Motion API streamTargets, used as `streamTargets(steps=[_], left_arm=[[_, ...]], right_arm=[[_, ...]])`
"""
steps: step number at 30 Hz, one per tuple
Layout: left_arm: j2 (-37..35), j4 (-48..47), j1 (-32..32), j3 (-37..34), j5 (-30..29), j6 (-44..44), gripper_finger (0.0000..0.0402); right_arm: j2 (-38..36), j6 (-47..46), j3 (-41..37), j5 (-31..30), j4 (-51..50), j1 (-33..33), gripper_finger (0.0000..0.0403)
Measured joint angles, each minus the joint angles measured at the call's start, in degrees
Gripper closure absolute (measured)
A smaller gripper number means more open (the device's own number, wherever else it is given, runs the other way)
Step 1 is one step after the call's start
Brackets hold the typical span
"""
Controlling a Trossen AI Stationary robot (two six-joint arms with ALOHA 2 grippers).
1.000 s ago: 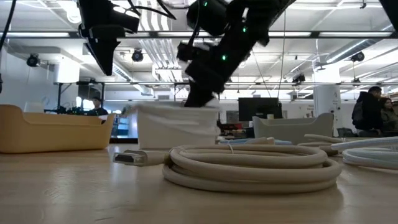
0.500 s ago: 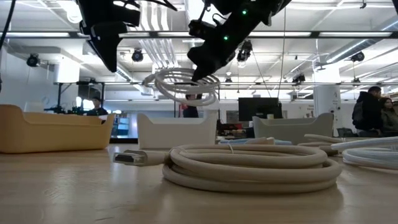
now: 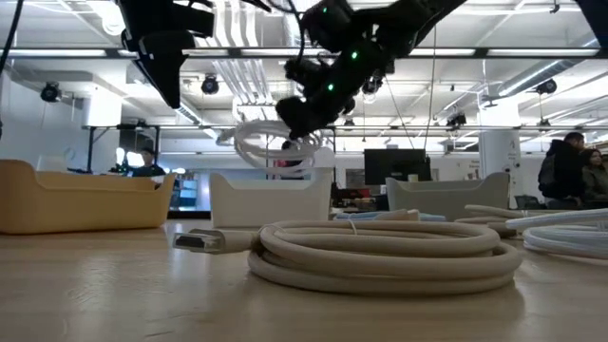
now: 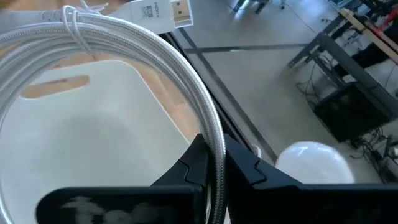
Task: Sort HDMI cables
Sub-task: Put the top white hdmi cable into the white bin
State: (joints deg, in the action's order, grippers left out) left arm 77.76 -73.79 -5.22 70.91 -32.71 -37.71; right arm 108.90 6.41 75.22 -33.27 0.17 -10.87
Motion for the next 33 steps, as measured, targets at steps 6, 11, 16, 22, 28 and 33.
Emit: streamTargets(steps=[6,11,16,22,28,33], left_arm=[[0.0,0.1,-0.04,0.0,0.0,-0.09,0.0257],[-0.02,0.08,-0.1,0.0,0.02,0.04,0.0257],[-0.02,0.13,-0.1,0.0,0.0,0.0,0.0257],[-0.01,0.28,-0.1,0.0,0.0,-0.02,0.0257],[0.0,0.3,-0.1,0.0,0.0,-0.28,0.0257],[-0.02,0.3,-0.1,0.0,0.01,-0.31,0.0257]], right_arm=[[4.27,0.85,0.02,-3.37,2.73,-0.73,0.038],[6.98,1.49,0.09,-4.46,3.59,-0.77,0.038],[8.28,1.51,0.09,-4.47,3.89,-0.97,0.038],[8.37,1.03,0.09,-4.45,3.61,-1.13,0.0377],[8.37,1.05,0.09,-4.44,3.31,-1.21,0.0343],[8.35,1.05,0.09,-4.43,3.21,-1.21,0.0308]])
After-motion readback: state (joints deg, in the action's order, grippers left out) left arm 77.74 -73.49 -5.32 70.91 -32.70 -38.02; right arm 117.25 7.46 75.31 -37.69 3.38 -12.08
